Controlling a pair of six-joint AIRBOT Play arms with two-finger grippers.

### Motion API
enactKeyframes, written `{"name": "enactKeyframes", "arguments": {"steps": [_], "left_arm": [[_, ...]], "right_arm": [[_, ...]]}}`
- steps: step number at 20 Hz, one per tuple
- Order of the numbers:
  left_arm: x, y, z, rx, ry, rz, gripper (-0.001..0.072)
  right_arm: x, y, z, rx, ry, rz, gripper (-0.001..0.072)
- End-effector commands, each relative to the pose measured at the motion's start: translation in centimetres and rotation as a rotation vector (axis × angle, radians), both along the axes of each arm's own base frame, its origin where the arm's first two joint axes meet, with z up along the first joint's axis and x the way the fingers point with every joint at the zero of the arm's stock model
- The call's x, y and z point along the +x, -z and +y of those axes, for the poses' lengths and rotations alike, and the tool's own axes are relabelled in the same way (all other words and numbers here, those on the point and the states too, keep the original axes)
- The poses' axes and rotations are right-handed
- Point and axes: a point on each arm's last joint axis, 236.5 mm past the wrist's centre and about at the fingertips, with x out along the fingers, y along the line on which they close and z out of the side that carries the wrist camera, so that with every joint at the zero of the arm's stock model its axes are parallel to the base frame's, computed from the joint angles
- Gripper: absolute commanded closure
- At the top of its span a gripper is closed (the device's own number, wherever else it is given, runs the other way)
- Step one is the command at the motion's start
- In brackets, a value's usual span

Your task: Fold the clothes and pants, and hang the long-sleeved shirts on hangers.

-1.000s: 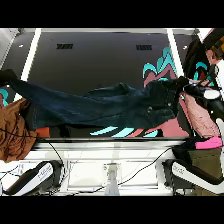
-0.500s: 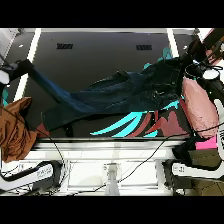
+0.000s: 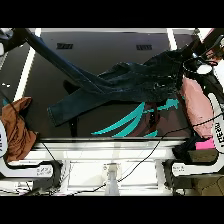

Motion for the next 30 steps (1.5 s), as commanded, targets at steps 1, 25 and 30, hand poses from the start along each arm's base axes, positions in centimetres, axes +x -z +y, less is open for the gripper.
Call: {"name": "enactKeyframes", "arguments": {"steps": [1, 25, 30], "left_arm": [[-4.6, -1.8, -4.8, -0.019, 0.172, 0.122, 0.0678], [-32.3, 5.5, -33.3, -0.026, 1.332, 0.773, 0.0678], [-35.4, 12.6, -30.0, 0.071, 1.248, 1.085, 0.0677]], "right_arm": [[0.2, -0.8, -1.1, -0.02, 0.045, -0.035, 0.068], [0.2, -1.5, -2.1, -0.032, 0.082, -0.063, 0.0679], [0.2, -1.5, -2.1, -0.037, 0.081, -0.063, 0.0679]]}}
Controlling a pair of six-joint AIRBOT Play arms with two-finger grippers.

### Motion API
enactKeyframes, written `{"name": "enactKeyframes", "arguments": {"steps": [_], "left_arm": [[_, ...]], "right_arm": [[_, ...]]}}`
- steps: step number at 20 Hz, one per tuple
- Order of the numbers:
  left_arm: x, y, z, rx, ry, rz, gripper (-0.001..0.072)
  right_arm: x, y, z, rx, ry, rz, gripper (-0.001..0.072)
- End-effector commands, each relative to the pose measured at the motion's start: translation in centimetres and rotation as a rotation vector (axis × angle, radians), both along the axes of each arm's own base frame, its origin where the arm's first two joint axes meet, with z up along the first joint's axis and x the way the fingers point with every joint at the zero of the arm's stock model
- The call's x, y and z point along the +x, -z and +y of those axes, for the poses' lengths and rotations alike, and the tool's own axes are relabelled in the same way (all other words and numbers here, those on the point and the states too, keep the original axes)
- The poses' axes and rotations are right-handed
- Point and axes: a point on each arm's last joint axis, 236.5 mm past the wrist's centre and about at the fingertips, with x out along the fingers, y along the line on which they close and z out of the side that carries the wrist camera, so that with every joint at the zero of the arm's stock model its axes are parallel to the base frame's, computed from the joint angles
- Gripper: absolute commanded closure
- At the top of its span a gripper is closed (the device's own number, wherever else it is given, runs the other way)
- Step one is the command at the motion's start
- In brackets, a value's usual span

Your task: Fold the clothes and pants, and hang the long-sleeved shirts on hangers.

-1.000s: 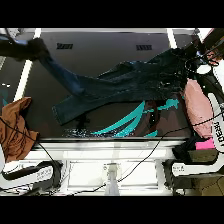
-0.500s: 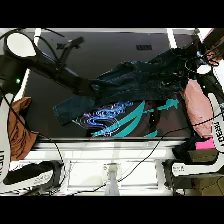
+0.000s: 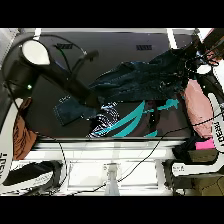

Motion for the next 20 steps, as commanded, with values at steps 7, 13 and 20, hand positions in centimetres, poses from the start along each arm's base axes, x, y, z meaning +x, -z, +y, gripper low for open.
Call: {"name": "enactKeyframes", "arguments": {"steps": [7, 13, 20], "left_arm": [[-3.3, 8.8, 2.3, 0.211, 0.032, 0.21, 0.0007], [8.9, 7.1, 3.0, 0.041, -0.289, -0.183, 0.009], [14.3, 1.8, 29.2, 0.317, -1.028, -0.389, 0.0176]], "right_arm": [[0.0, 0.0, 0.0, -0.002, -0.003, 0.002, 0.0679], [0.0, 0.2, 0.3, 0.002, -0.013, 0.009, 0.0678], [-0.4, -1.1, -0.3, -0.004, 0.0, -0.013, 0.0678]]}}
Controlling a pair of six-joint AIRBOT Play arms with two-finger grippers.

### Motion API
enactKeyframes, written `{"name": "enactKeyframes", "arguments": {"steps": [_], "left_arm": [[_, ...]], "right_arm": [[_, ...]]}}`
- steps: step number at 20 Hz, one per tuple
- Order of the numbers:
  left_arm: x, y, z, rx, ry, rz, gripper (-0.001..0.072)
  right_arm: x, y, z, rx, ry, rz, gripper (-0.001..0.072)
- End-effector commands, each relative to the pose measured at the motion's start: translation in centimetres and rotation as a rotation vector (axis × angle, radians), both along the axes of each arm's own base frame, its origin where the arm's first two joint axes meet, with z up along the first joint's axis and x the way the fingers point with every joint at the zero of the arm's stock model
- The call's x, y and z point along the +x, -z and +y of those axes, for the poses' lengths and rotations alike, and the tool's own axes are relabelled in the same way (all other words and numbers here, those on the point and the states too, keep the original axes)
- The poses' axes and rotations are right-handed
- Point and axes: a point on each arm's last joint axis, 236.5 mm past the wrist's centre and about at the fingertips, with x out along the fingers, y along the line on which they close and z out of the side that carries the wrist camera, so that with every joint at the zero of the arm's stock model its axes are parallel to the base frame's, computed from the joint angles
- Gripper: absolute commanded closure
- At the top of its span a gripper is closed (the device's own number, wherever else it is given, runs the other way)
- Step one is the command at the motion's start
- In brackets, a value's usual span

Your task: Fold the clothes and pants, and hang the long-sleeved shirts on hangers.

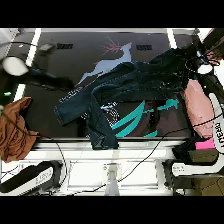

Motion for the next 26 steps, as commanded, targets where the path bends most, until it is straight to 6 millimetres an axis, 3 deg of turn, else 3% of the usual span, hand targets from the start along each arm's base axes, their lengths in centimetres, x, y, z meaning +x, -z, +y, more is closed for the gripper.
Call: {"name": "enactKeyframes", "arguments": {"steps": [1, 2, 4, 5, 8, 11, 14, 19, 21, 25, 26], "left_arm": [[-1.9, -0.4, 12.4, 0.051, -0.39, 0.055, 0.0076], [-3.0, 1.0, 14.1, 0.041, -0.443, 0.107, 0.0006], [-4.8, 4.5, 15.6, -0.001, -0.511, 0.198, 0.0009], [-5.8, 6.5, 15.3, -0.038, -0.527, 0.253, 0.0009], [-8.4, 12.8, 12.0, -0.166, -0.497, 0.385, 0.0011], [-9.0, 17.2, 9.2, -0.285, -0.469, 0.447, 0.001], [-7.6, 19.6, 8.9, -0.327, -0.48, 0.437, 0.0012], [-4.7, 20.9, 8.1, -0.422, -0.482, 0.371, 0.0027], [-3.5, 20.9, 8.6, -0.424, -0.492, 0.314, 0.0207], [-1.1, 20.2, 9.1, -0.41, -0.478, 0.196, 0.0411], [-0.7, 20.0, 8.9, -0.407, -0.464, 0.173, 0.0606]], "right_arm": [[-0.1, -0.3, -0.1, 0.0, -0.002, -0.002, 0.0678], [-0.1, 0.1, 0.3, -0.006, -0.019, 0.012, 0.0678], [-0.1, 0.5, 0.8, -0.034, -0.048, 0.037, 0.0678], [-0.1, 0.6, 0.8, -0.047, -0.052, 0.041, 0.0678], [-0.1, 0.6, 0.9, -0.046, -0.054, 0.042, 0.0678], [-0.1, 0.6, 0.9, -0.046, -0.054, 0.042, 0.0678], [-0.1, 0.6, 0.9, -0.046, -0.054, 0.042, 0.0678], [-0.1, 0.6, 0.9, -0.046, -0.054, 0.042, 0.0678], [-0.1, 0.6, 0.9, -0.046, -0.054, 0.042, 0.0678], [-0.1, 0.6, 0.9, -0.045, -0.055, 0.043, 0.0678], [-0.1, 0.7, 1.0, -0.044, -0.058, 0.045, 0.0678]]}}
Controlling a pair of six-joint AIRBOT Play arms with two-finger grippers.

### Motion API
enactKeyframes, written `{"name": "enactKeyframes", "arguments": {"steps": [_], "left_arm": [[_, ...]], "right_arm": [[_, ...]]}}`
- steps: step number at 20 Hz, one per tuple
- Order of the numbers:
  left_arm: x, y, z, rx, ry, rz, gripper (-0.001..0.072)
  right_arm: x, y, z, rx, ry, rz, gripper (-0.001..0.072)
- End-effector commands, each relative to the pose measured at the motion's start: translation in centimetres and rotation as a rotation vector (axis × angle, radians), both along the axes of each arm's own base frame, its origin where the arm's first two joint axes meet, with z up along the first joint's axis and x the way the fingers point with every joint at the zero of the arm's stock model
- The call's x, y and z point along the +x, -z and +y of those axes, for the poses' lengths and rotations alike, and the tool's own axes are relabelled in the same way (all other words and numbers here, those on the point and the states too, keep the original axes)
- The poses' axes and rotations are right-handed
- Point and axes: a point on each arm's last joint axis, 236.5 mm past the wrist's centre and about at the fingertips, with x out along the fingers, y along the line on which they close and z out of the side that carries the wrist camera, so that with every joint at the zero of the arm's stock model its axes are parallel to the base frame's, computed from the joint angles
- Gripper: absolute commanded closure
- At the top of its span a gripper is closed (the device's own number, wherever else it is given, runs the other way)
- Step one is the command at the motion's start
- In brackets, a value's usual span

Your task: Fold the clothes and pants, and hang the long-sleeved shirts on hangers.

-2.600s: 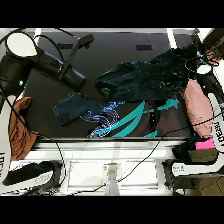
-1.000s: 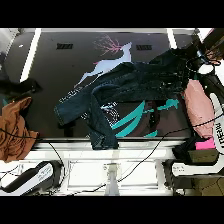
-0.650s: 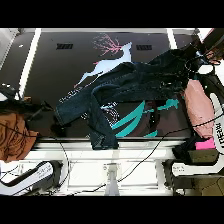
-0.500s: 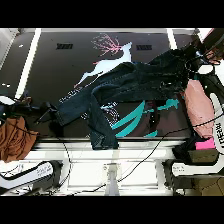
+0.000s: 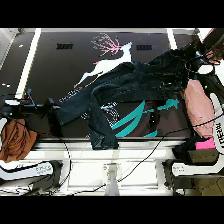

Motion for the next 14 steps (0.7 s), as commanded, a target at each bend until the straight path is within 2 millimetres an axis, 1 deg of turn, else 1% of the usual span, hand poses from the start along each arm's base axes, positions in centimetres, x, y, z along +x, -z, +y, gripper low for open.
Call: {"name": "enactKeyframes", "arguments": {"steps": [1, 2, 4, 5, 6, 8, 9, 10, 11, 12, 13, 14], "left_arm": [[2.6, -1.0, 0.0, 0.036, 0.019, -0.123, 0.0677], [3.3, -1.6, -0.1, 0.047, 0.031, -0.152, 0.0677], [5.9, -3.8, 0.7, 0.091, 0.031, -0.228, 0.0678], [7.6, -5.6, 1.7, 0.124, 0.022, -0.284, 0.0678], [9.7, -8.2, 2.9, 0.172, 0.014, -0.359, 0.0678], [14.1, -14.7, 6.0, 0.318, 0.0, -0.547, 0.0679], [16.2, -19.1, 7.7, 0.397, -0.03, -0.656, 0.0679], [17.8, -23.2, 9.3, 0.461, -0.078, -0.749, 0.0679], [18.9, -27.5, 10.7, 0.52, -0.13, -0.843, 0.0679], [19.5, -30.9, 11.6, 0.564, -0.172, -0.915, 0.0679], [19.8, -33.6, 12.3, 0.596, -0.204, -0.972, 0.0679], [19.9, -35.3, 12.8, 0.629, -0.217, -1.008, 0.0679]], "right_arm": [[0.0, 0.1, 0.2, 0.004, -0.008, 0.006, 0.0678], [0.0, 0.2, 0.4, 0.006, -0.014, 0.011, 0.0678], [-0.1, 0.5, 0.7, 0.011, -0.027, 0.022, 0.0678], [-0.1, 0.6, 0.9, 0.015, -0.035, 0.029, 0.0678], [-0.1, 0.8, 1.1, 0.017, -0.045, 0.038, 0.0678], [-0.3, 1.4, 1.7, -0.008, -0.077, 0.068, 0.0678], [-0.4, 1.8, 2.0, -0.021, -0.095, 0.085, 0.0678], [-0.5, 2.1, 2.2, -0.025, -0.107, 0.097, 0.0678], [-0.5, 2.3, 2.4, -0.032, -0.118, 0.108, 0.0678], [-0.6, 2.5, 2.6, -0.035, -0.126, 0.116, 0.0678], [-0.6, 2.5, 2.6, -0.037, -0.127, 0.118, 0.0678], [-0.6, 2.5, 2.6, -0.037, -0.127, 0.118, 0.0678]]}}
